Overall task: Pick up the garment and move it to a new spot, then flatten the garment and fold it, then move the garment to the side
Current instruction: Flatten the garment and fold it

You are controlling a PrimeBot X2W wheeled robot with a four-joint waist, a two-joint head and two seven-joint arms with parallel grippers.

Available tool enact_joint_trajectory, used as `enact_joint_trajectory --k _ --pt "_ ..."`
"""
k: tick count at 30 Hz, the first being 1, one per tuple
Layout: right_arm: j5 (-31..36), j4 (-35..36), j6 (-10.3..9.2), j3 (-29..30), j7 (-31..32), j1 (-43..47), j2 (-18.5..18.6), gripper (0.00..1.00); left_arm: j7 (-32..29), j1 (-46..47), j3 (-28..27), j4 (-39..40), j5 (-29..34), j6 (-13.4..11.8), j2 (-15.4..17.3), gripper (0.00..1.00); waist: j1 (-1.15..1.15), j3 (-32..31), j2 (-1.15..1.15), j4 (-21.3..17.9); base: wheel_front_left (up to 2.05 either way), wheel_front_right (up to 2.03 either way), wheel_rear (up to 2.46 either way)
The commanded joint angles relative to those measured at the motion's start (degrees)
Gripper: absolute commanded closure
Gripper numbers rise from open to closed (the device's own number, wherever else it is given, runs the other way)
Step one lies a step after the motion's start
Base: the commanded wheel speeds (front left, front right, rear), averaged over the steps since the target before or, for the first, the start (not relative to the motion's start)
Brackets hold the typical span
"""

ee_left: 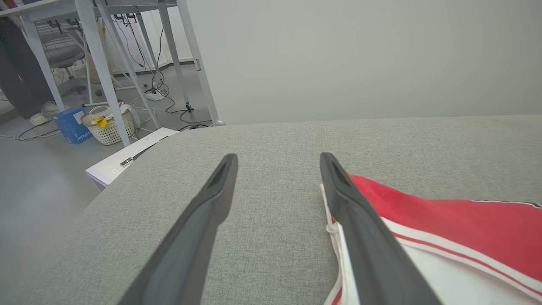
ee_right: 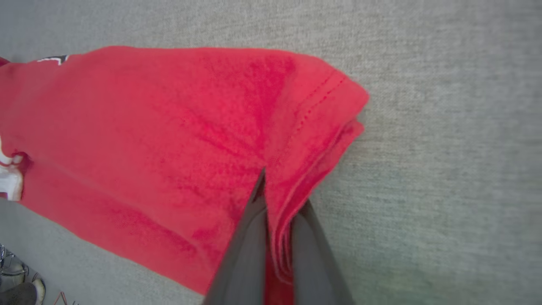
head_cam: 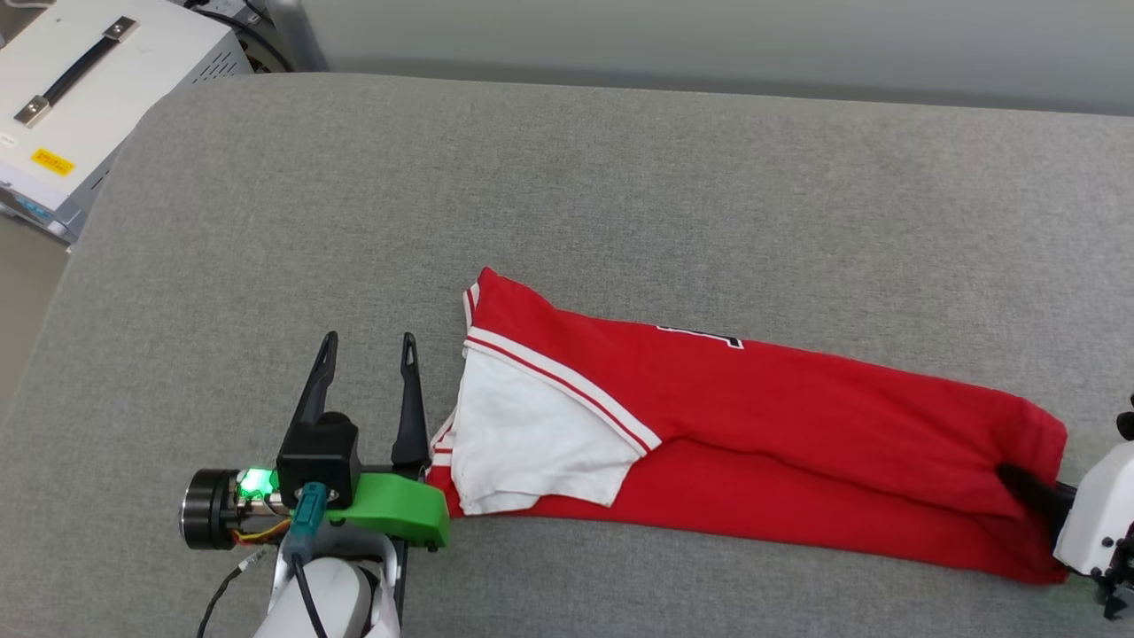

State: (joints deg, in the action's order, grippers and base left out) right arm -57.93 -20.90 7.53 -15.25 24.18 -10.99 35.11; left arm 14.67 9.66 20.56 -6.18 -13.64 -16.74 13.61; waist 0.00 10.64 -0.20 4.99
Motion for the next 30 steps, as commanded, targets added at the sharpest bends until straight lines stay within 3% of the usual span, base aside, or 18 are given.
enact_joint_trajectory --k 1,9,15,22,30 --pt "-0.3 -0.7 -0.04 0.2 -0.3 0.3 1.2 1.0 0.3 -1.1 -0.7 0.0 1.1 0.8 -0.6 0.0 0.0 -0.6 0.2 -0.4 0.0 0.0 0.0" --pt "0.5 -2.1 -0.04 2.9 -0.1 1.0 7.4 1.0 0.3 -3.3 -3.6 -0.1 4.2 4.5 -2.9 0.0 0.0 -2.5 0.2 -1.1 0.0 0.0 0.0" --pt "-0.7 1.0 -0.04 3.1 3.1 2.1 8.4 1.0 0.3 -4.2 -5.4 -0.6 5.8 6.3 -4.2 0.0 0.0 -3.5 0.2 -1.2 0.0 0.0 0.0" --pt "-2.3 16.1 -0.04 1.3 8.7 1.8 5.0 1.0 0.3 -4.7 -7.0 -1.1 7.6 8.5 -5.9 0.0 0.0 -3.7 0.2 -0.5 0.0 0.0 0.0" --pt "3.8 22.3 -0.04 -6.3 14.0 -6.5 0.9 1.0 0.3 -3.0 -7.7 -1.0 8.8 9.9 -7.5 0.0 0.0 -0.9 0.2 1.0 0.0 0.0 0.0"
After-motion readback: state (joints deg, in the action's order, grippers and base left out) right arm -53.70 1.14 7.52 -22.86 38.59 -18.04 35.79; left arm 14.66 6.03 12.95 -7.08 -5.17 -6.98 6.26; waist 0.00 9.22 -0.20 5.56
